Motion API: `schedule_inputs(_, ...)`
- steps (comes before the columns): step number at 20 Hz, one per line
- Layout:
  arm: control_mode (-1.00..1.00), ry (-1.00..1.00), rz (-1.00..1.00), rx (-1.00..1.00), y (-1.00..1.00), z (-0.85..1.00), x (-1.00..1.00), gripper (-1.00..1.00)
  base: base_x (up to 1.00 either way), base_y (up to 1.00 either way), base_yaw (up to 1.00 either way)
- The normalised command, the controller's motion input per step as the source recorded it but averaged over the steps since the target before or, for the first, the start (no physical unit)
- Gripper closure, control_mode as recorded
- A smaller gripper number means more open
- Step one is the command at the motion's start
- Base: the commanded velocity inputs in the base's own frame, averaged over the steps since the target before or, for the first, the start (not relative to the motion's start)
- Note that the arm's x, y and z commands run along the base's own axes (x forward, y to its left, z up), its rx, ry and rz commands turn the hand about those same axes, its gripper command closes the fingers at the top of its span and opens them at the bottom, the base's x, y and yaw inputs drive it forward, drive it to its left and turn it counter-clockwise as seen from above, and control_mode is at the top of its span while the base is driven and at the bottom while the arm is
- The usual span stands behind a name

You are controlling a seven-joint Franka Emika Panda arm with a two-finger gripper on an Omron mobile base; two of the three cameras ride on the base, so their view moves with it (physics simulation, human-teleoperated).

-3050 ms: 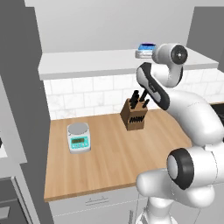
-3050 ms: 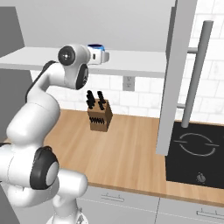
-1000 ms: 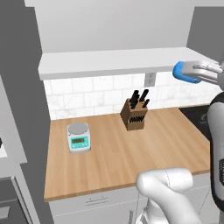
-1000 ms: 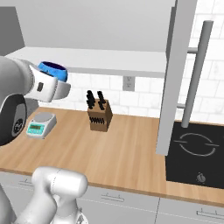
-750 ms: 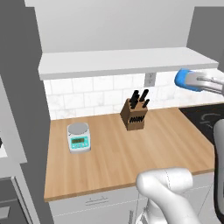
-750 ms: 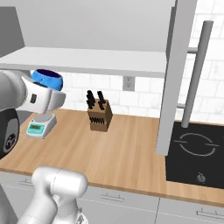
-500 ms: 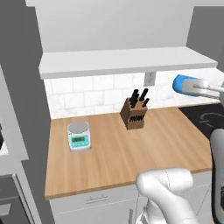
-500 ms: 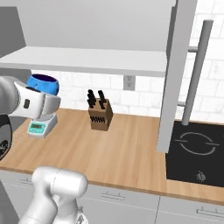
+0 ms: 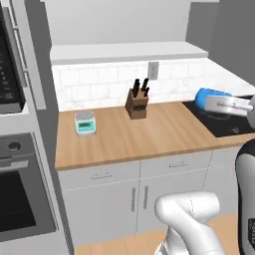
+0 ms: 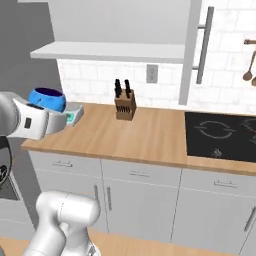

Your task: Gather all objects into one cabinet and sort the glasses and bowls to opposite sides.

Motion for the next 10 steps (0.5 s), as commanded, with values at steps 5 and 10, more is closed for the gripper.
schedule_inputs(5,1.00,0.00,0.00,0.00,0.00,0.00,0.00,1.00,-0.51,-0.53,-0.07)
schedule_inputs(10,1.00,0.00,0.00,0.00,0.00,0.00,0.00,1.00,-0.38,-1.00,0.00)
